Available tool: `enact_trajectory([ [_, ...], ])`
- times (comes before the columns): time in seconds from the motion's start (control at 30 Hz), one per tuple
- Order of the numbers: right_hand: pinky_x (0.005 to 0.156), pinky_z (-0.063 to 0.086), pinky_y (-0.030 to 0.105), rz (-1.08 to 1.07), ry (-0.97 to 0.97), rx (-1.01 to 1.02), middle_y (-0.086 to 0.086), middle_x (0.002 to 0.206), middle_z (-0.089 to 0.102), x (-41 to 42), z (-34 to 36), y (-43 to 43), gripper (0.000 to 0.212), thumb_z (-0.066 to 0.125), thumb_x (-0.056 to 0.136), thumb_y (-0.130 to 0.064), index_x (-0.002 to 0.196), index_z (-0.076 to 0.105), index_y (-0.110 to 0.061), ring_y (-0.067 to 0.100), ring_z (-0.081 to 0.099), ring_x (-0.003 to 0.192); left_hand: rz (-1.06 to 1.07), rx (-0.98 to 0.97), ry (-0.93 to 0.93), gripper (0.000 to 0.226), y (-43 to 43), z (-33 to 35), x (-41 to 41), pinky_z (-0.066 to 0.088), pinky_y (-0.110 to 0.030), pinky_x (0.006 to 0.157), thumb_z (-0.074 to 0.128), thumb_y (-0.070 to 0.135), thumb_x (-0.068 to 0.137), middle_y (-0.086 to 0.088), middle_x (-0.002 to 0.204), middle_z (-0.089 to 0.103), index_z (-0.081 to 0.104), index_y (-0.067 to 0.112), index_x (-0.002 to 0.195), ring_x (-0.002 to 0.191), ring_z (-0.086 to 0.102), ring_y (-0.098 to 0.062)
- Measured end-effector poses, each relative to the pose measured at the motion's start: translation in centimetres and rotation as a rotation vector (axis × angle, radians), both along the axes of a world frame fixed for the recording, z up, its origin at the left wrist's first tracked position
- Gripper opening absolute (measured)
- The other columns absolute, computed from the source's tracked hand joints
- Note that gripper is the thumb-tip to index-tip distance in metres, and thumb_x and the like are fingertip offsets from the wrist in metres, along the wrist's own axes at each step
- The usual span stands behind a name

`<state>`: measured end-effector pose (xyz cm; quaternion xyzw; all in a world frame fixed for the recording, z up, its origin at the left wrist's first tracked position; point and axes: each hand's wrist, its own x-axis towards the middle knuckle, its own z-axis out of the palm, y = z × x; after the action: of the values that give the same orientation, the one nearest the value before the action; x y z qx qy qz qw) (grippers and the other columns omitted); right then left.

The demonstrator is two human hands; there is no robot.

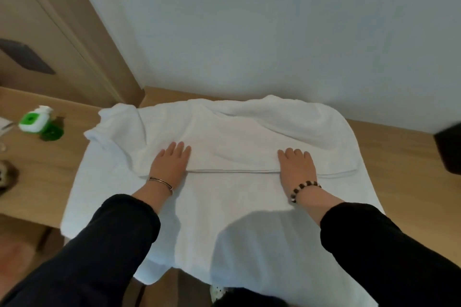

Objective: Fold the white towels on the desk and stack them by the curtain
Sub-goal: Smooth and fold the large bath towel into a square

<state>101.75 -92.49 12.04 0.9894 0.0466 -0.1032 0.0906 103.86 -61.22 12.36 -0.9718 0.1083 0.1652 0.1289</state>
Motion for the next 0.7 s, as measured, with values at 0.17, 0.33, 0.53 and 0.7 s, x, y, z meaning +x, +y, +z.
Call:
enact_trajectory([
  [0.17,0.082,0.031,0.035,0.005,-0.239,0.171,0.014,0.095,0.062,0.9,3.7,-0.9,0.032,0.049,0.072,0.010,0.094,0.067,-0.004,0.031,0.054,0.091,0.148,-0.282,-0.221,0.038,0.1,3.9,0.0,0.045,-0.038,0.074,0.044,-0.003,0.086,-0.012,0.113,0.056,0.055,0.009,0.121,0.100,0.055,-0.030],
  [0.33,0.064,0.035,0.039,-0.049,-0.548,0.396,0.024,0.065,0.059,0.1,8.9,-0.1,0.027,0.051,0.053,0.023,0.069,0.066,0.006,0.039,0.057,0.062,-0.040,-0.485,-0.534,0.033,1.4,8.7,-2.8,0.042,-0.036,0.049,0.051,-0.017,0.062,-0.022,0.078,0.056,0.066,-0.003,0.089,0.067,0.056,-0.036],
  [0.53,0.051,0.040,0.034,0.122,-0.689,0.402,0.014,0.050,0.048,-7.2,8.1,-0.7,0.012,0.044,0.044,0.005,0.049,0.051,-0.004,0.031,0.050,0.045,-0.315,-0.406,-0.482,0.030,2.7,6.9,-10.3,0.037,-0.026,0.037,0.075,0.004,0.050,-0.012,0.067,0.055,0.066,0.005,0.078,0.052,0.055,-0.029],
  [0.7,0.109,0.028,0.045,0.027,0.015,0.208,0.013,0.153,0.027,-14.4,-0.5,-1.7,0.072,0.057,0.073,-0.001,0.142,0.038,-0.011,0.032,0.030,0.138,-0.034,-0.160,-0.020,0.084,2.6,-1.5,-15.6,0.018,-0.054,0.111,0.052,0.054,0.086,-0.008,0.159,0.003,0.004,0.034,0.152,0.145,0.008,-0.031],
])
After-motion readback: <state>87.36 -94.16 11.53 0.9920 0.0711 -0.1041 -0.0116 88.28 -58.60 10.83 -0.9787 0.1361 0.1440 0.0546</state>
